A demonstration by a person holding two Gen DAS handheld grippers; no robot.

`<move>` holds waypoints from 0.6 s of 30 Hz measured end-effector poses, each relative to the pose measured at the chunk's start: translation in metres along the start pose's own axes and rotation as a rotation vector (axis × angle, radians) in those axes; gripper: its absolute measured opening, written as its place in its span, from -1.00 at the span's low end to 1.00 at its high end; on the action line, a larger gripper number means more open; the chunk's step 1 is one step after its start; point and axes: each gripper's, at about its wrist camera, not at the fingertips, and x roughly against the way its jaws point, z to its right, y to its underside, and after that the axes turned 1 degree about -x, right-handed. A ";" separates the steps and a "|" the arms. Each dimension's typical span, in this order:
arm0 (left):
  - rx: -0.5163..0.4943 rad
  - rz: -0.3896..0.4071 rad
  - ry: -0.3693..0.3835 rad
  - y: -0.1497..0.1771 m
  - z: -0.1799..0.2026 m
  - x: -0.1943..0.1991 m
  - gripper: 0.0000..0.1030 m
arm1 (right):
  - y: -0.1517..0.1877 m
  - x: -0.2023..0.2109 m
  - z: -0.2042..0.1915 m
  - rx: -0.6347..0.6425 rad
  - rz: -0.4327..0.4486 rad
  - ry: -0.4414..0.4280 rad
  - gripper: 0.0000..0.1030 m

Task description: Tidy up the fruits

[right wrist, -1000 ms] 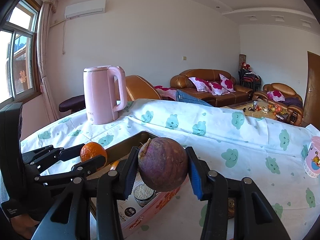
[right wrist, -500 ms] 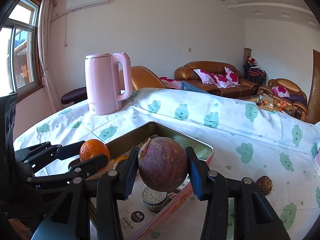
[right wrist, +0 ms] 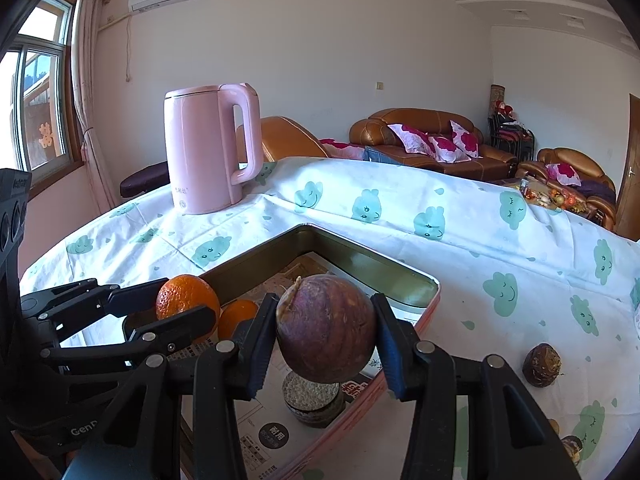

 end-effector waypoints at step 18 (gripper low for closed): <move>0.000 -0.006 0.001 0.000 0.000 -0.002 -0.10 | 0.001 -0.006 0.001 -0.002 -0.022 0.001 -0.06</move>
